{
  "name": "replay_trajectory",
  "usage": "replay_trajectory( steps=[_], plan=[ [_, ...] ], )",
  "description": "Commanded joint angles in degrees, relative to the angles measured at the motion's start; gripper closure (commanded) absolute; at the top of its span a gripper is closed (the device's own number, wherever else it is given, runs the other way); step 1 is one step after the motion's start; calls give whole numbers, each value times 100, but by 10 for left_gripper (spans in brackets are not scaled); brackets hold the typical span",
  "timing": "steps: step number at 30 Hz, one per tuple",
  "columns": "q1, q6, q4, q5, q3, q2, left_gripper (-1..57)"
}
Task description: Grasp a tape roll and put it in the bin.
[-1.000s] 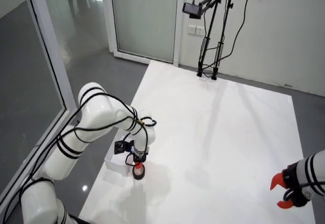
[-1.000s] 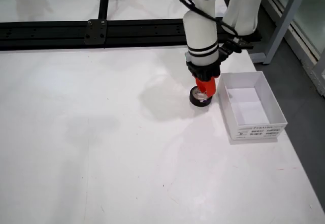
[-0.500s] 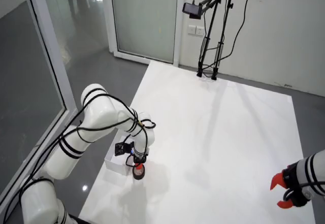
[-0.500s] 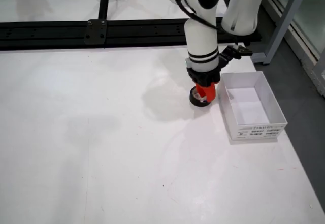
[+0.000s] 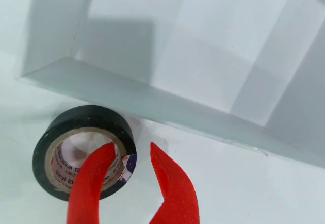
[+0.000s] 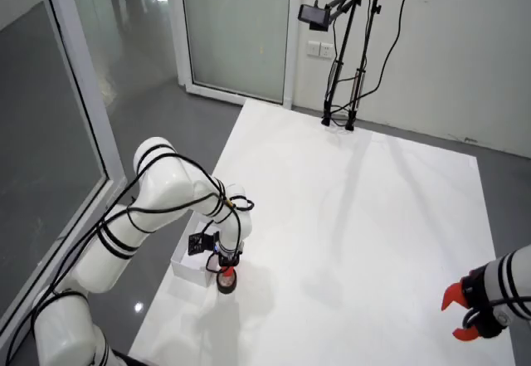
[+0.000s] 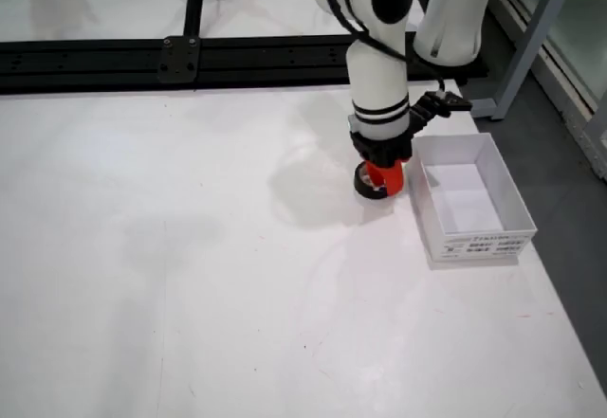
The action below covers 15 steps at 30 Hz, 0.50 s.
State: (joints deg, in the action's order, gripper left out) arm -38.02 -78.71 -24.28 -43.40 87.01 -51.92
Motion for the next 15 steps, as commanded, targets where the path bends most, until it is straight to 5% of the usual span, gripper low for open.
replay_trajectory(
  steps=[1,15],
  plan=[
    [14,-39,-24,156,0,-73,448],
    [-82,-39,125,165,0,-73,570]
  ],
)
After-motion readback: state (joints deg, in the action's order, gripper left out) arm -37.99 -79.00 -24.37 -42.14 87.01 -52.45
